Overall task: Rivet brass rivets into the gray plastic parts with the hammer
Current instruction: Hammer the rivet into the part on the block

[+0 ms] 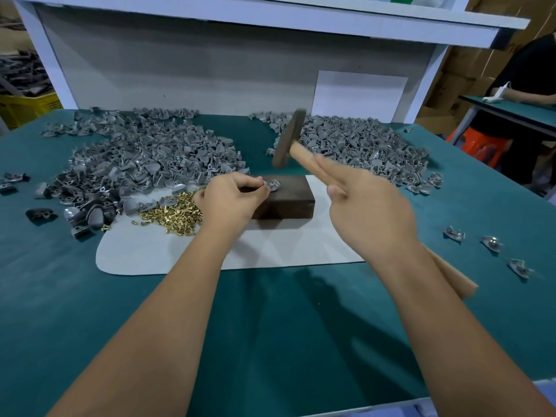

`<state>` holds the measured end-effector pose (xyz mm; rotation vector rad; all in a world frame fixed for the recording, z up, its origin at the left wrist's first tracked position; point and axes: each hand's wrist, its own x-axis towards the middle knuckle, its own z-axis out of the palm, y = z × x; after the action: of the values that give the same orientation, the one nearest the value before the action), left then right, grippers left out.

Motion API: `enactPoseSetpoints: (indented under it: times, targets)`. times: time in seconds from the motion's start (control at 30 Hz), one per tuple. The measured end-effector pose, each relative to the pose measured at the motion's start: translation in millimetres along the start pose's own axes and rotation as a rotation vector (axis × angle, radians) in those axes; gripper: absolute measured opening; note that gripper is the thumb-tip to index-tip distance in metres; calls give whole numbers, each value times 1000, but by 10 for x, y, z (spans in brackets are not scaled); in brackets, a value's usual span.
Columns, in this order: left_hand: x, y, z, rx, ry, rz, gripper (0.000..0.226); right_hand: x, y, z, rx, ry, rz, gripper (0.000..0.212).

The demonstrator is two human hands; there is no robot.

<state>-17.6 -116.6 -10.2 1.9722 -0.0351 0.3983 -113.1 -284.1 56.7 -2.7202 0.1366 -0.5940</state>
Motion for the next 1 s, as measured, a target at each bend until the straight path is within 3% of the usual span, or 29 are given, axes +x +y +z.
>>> enactPoseSetpoints:
  times: [0.1, 0.23, 0.37, 0.53, 0.7, 0.83, 1.0]
  targets:
    - [-9, 3, 9, 87, 21, -11, 18, -44, -18, 16, 37, 74, -36, 58]
    - [6, -1, 0, 93, 21, -18, 4, -43, -47, 26, -52, -51, -63, 52]
    - [-2, -3, 28, 81, 38, -2, 4, 16, -70, -45, 8, 135, -74, 55]
    - [1, 14, 1, 92, 19, -36, 3, 16, -84, -44, -126, -63, -101, 53]
    - [-10, 27, 13, 77, 27, -41, 10, -26, -94, -23, -77, 130, -118, 57]
    - [-17, 35, -20, 93, 1, -41, 3, 2, -80, 32, -146, -44, -106, 53]
    - [-21, 34, -43, 88, -5, -54, 17, 336, 1, 127, 155, 62, 47, 31]
